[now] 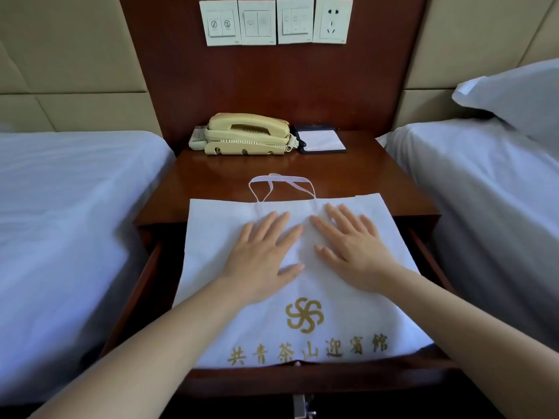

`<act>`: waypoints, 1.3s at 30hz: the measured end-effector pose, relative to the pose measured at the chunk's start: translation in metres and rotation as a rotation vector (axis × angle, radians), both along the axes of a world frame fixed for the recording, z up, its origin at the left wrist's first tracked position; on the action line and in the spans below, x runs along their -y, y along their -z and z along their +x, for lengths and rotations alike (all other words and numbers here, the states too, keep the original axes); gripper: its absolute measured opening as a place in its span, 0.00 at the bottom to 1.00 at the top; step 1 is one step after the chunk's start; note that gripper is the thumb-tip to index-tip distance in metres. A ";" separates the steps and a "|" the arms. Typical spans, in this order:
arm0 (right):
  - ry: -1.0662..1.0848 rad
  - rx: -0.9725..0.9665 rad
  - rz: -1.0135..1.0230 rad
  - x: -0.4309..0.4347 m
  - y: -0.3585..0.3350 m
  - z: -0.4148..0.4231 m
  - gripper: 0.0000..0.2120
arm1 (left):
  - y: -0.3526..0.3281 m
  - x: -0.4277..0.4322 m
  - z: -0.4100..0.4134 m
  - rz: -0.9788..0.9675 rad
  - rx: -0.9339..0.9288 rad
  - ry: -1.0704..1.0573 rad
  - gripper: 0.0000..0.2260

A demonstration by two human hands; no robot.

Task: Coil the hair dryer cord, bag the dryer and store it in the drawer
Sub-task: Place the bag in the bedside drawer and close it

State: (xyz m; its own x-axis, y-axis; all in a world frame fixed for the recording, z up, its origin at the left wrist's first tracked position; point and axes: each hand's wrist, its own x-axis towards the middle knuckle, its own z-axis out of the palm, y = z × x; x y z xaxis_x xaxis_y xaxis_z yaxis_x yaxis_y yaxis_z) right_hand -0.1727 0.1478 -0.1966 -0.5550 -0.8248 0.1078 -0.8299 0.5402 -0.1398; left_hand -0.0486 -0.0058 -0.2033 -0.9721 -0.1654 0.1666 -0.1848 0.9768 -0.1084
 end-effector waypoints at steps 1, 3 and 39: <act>0.008 -0.009 -0.007 0.002 0.001 -0.004 0.39 | 0.003 0.004 -0.003 0.036 -0.032 0.010 0.35; 0.017 -0.008 -0.047 0.005 0.005 -0.007 0.38 | 0.008 0.003 -0.003 0.096 -0.064 0.013 0.32; 0.262 0.299 0.122 0.008 0.004 -0.016 0.19 | 0.012 0.005 -0.015 1.081 0.057 -0.202 0.30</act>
